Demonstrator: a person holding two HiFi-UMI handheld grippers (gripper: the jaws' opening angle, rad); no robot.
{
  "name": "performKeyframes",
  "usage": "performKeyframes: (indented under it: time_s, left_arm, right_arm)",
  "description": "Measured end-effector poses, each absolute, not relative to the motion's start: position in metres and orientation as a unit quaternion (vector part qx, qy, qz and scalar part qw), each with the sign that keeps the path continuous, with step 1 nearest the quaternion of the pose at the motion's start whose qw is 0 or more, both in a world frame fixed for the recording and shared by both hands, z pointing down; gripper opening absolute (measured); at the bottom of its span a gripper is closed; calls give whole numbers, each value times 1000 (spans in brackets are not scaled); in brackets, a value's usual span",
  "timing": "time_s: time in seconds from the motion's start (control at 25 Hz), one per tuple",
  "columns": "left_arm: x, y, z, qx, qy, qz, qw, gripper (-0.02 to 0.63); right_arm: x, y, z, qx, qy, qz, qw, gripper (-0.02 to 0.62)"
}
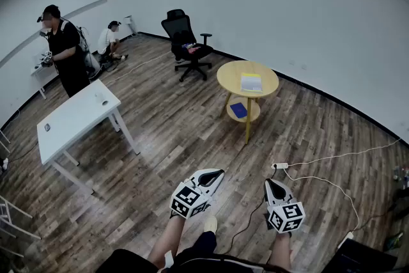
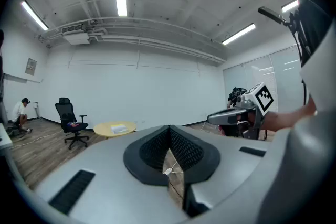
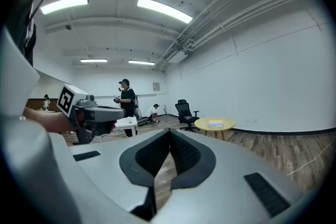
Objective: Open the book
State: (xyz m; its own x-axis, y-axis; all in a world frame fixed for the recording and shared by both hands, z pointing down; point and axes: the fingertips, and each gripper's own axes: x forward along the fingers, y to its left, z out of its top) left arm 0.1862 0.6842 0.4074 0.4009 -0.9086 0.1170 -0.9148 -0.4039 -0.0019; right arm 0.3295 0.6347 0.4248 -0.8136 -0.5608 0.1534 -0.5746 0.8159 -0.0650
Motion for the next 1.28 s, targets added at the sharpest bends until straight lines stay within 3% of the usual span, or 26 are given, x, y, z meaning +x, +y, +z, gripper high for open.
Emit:
performKeyframes:
  time_s: [0.56, 1.28]
  left_arm:
    - [77, 489, 392, 844, -534, 50, 20, 2]
    - [35, 335, 425, 844, -531, 54, 48, 2]
  right_arm:
    - [220, 445, 405, 307, -950, 36, 54, 6]
    - [178, 285, 441, 312, -945, 59, 79, 6]
